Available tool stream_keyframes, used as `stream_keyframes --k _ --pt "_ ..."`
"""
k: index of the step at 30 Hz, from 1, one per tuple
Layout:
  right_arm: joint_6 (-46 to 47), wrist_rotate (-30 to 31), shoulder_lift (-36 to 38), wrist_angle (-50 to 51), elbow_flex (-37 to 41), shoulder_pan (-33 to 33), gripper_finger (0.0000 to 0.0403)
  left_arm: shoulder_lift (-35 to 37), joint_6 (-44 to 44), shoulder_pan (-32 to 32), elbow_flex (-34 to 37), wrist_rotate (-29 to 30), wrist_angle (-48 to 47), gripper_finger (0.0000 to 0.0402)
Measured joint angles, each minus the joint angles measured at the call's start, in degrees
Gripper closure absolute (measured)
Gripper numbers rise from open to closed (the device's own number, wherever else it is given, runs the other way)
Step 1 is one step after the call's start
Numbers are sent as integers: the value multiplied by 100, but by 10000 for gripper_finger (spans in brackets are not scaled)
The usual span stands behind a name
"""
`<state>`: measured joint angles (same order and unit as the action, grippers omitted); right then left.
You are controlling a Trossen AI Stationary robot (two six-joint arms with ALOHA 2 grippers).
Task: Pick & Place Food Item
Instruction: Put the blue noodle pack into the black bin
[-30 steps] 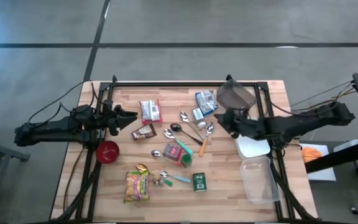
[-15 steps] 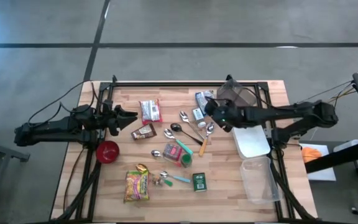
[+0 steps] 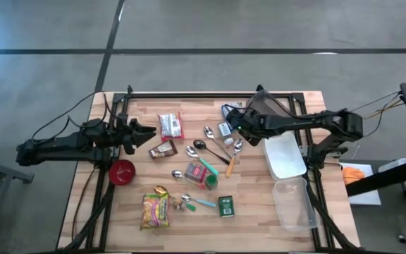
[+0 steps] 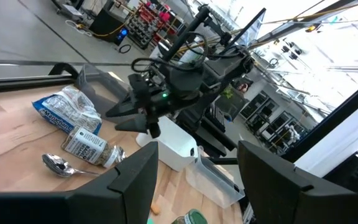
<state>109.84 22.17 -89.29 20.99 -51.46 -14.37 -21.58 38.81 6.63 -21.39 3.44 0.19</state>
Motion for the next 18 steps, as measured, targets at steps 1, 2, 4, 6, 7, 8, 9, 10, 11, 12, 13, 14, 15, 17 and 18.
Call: stream_keyframes --k 1,2,4,6,7,8,9,10,11,12,13,14,15,17,18 --pt "18 19 -27 3 22 -12 132 6 0 0 0 0 0 181" --pt "51 24 -47 -1 40 -29 132 9 0 0 2 0 -2 181" --pt "117 128 -87 -7 107 -37 132 9 1 0 2 0 -2 181" --pt "141 307 -94 7 192 -46 132 7 2 0 2 -1 -5 181" --pt "157 356 -92 7 235 -67 132 7 2 0 2 0 -3 181" --pt "204 363 -92 1 281 -92 132 11 2 0 2 -2 -2 181" --pt "245 368 -92 -3 327 -120 132 10 2 0 2 -1 -2 181" --pt "256 372 -92 -5 369 -148 132 6 2 0 2 0 -3 181" --pt "254 380 -92 -15 405 -170 132 5 2 0 2 0 -7 181" --pt "243 431 -92 -28 422 -196 132 7 2 0 2 -2 -8 181" --pt "227 499 -92 -41 430 -224 132 7 2 0 2 -2 -4 181" --pt "221 533 -92 -54 441 -251 132 9 2 0 2 -2 0 181" --pt "222 546 -92 -55 451 -283 132 9 2 0 2 0 0 181" --pt "206 553 -92 -58 466 -345 132 9 2 0 2 -2 0 181" --pt "206 551 -92 -61 466 -364 132 6 2 0 2 -1 0 181"
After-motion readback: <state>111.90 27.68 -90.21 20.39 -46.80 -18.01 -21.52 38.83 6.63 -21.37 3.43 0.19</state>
